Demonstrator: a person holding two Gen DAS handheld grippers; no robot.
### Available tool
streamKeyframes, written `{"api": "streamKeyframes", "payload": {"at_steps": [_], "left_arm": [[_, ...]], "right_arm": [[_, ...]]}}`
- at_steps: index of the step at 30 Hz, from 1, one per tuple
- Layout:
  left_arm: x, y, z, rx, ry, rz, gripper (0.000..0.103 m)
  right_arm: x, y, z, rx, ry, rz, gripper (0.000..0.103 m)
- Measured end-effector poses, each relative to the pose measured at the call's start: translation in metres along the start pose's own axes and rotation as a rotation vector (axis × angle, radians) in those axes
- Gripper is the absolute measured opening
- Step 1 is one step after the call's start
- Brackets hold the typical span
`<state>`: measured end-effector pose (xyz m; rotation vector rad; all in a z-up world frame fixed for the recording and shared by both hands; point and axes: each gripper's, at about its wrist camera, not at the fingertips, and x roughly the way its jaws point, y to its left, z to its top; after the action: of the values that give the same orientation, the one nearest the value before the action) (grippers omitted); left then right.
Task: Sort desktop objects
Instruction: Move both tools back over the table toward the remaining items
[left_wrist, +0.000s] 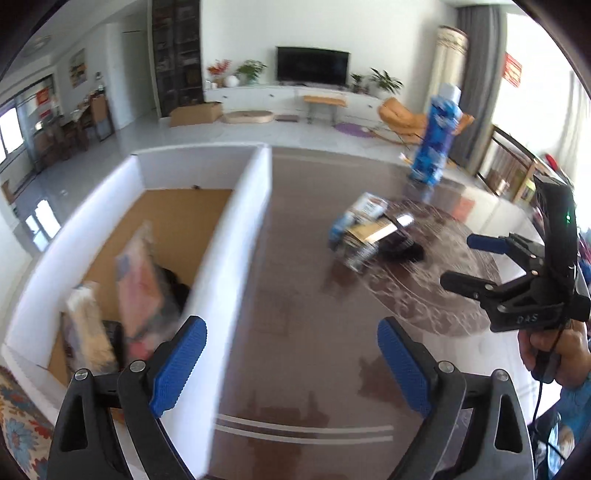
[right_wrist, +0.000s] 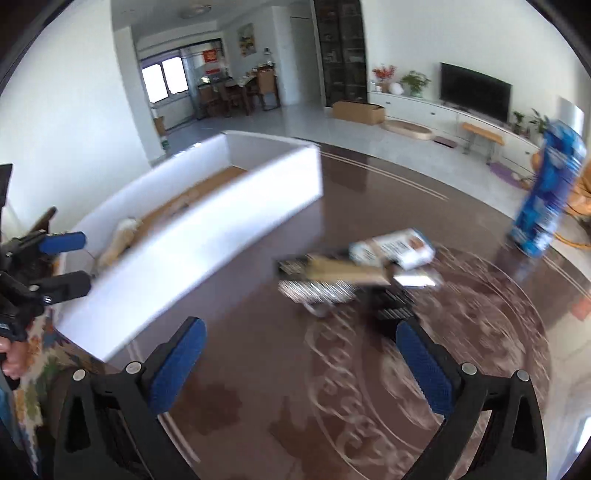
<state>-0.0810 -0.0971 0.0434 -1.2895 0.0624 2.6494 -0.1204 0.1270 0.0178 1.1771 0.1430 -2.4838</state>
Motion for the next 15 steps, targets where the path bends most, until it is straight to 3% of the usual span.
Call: {"api": "streamKeyframes", "payload": {"at_steps": [4,7,10,15], "left_arm": [[0.068,-0.071,-0.032,0.060,0.134,-0.038,0.094],[0.105,-0.101,-0.044,0.088,0.152,-0.025,0.094],[0.126,-0.117,-0.045,0.087,0.142,-0.004,0.094],[0.136,-0.130,-0.038,0.075,0.085,0.014,0.096]], "right_arm": [[-0.005,-0.074,-0.080,0.127,0.104,-0.131,0.103],[-0.011,-0.093,-0.115,0.180,0.101,-0.164,0.103],[-0.009,-0.099,-0.129,0.204,0.098,-0.191,0.103],[0.002,-0.091,-0.123,0.170,0.087,-0.229,0.103]]}}
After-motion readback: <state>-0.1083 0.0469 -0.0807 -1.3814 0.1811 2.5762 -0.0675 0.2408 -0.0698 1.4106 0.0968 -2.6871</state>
